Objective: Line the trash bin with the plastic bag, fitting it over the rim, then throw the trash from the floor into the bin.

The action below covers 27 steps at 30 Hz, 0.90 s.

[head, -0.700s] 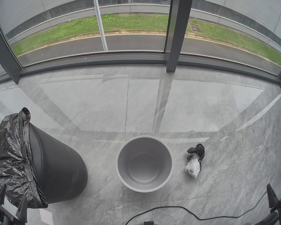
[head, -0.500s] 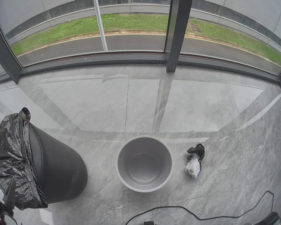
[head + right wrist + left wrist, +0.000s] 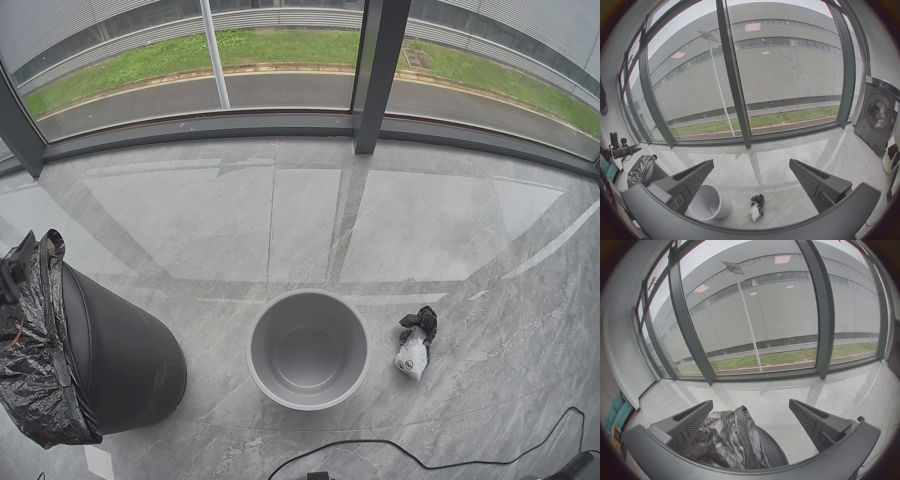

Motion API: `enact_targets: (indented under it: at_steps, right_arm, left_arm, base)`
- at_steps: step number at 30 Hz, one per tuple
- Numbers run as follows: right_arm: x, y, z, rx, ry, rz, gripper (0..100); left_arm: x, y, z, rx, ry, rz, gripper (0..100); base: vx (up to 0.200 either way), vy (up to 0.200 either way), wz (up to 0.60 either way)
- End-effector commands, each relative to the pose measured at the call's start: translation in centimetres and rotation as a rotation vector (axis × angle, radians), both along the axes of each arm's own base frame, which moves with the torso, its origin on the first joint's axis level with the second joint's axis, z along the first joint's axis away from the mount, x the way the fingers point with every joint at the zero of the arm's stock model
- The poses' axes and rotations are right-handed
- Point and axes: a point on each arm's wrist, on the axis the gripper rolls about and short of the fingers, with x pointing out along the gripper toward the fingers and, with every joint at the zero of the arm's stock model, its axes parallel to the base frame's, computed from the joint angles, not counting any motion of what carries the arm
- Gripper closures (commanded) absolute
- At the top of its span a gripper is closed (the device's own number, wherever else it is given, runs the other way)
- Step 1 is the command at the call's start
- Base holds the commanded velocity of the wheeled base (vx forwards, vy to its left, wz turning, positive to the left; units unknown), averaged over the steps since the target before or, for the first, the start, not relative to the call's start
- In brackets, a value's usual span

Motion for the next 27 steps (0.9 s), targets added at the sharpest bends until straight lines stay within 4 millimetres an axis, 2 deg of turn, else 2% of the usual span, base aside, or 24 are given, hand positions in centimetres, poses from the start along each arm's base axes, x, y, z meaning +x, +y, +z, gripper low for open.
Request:
enact_targets:
  at_steps: [1,8,10,13,24,27]
  right_arm:
    - [11.8,0.9,1.3,0.051,0.067,0.019,0]
    - [14.1,1.9,1.6,0.07,0.093,0.062,0]
    - [14.7,1.9,1.2,0.07,0.103,0.063,0]
    - [15.1,2.0,0.7,0.069,0.107,0.063,0]
    - [15.9,2.1,0.0,0.068,0.124,0.062,0]
    - [15.8,2.1,0.1,0.066,0.122,0.062,0]
  left_arm:
    - [21.2,0.1,-3.3,0.189,0.07,0.331,0]
    - [22.5,0.3,-3.4,0.229,0.136,0.345,0]
    - [23.4,1.1,-3.5,0.233,0.161,0.368,0]
    - [24.1,2.1,-2.5,0.221,0.131,0.411,0]
    - [22.9,2.6,-0.7,0.175,0.045,0.487,0]
    - [22.2,3.5,-0.2,0.172,0.038,0.532,0]
  base:
    - [0.0,0.0,0.0]
    - [0.0,0.0,0.0]
    - [0.0,0.0,0.0]
    - [0.0,0.0,0.0]
    - [0.0,0.0,0.0]
    - [0.0,0.0,0.0]
